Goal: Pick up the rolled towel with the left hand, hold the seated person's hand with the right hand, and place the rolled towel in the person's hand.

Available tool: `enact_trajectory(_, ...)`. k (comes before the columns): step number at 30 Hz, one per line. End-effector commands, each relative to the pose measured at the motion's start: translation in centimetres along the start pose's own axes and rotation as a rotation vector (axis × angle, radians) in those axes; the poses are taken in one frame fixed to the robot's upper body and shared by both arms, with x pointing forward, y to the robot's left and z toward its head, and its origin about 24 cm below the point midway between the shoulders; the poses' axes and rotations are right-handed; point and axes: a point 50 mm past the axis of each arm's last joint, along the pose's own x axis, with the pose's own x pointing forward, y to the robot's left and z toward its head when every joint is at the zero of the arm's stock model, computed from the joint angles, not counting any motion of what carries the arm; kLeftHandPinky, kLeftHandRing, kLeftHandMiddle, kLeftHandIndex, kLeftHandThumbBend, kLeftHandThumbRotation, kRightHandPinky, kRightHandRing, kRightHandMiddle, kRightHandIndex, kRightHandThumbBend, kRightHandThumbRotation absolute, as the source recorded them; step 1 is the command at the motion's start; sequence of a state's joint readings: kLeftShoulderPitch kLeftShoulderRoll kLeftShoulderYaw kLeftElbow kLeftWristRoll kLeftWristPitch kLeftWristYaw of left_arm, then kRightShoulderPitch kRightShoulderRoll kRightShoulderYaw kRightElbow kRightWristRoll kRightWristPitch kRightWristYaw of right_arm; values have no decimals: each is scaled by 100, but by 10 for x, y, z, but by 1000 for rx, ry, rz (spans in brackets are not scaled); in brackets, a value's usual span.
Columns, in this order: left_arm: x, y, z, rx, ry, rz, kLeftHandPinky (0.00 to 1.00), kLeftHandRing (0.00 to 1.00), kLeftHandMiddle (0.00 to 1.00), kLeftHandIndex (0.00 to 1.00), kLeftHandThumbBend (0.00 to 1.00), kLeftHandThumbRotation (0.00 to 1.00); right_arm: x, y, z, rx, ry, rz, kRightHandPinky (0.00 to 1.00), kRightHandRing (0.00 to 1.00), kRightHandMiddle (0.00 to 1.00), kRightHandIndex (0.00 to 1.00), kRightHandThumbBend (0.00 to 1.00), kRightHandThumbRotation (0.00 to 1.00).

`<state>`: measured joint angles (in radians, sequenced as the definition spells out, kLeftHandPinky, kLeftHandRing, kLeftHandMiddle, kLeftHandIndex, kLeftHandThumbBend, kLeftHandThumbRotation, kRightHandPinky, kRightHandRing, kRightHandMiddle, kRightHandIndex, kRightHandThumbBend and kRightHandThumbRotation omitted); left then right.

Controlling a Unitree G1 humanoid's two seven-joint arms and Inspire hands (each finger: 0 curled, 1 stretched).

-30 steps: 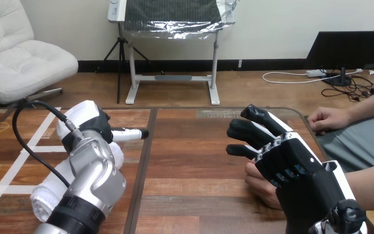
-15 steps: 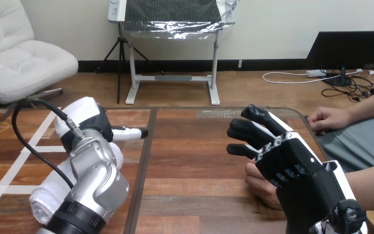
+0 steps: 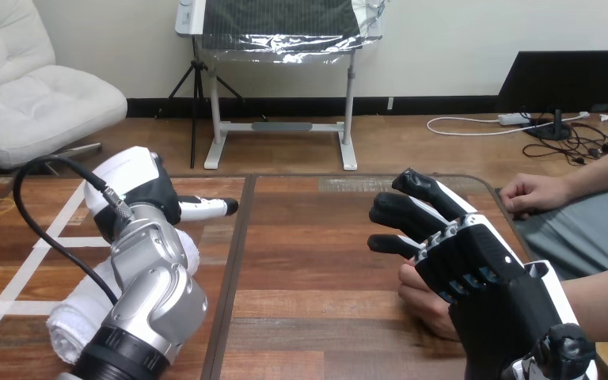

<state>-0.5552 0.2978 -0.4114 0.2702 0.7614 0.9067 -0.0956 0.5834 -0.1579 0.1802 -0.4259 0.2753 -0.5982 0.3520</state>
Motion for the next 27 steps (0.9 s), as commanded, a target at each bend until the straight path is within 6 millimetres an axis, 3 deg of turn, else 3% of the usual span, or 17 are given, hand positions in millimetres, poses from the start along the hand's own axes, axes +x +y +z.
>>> enact_trajectory(1,-1,17,6,-6,-46,105,91,97,98,94,89,55,10,-2,7,-19,-82,1,75,83,82,86,97,100)
enact_trajectory(27,1,9,3,20,-11,157,100,100,100,100,89,55,9,-2,8,-12,-78,4,75,83,83,86,96,100)
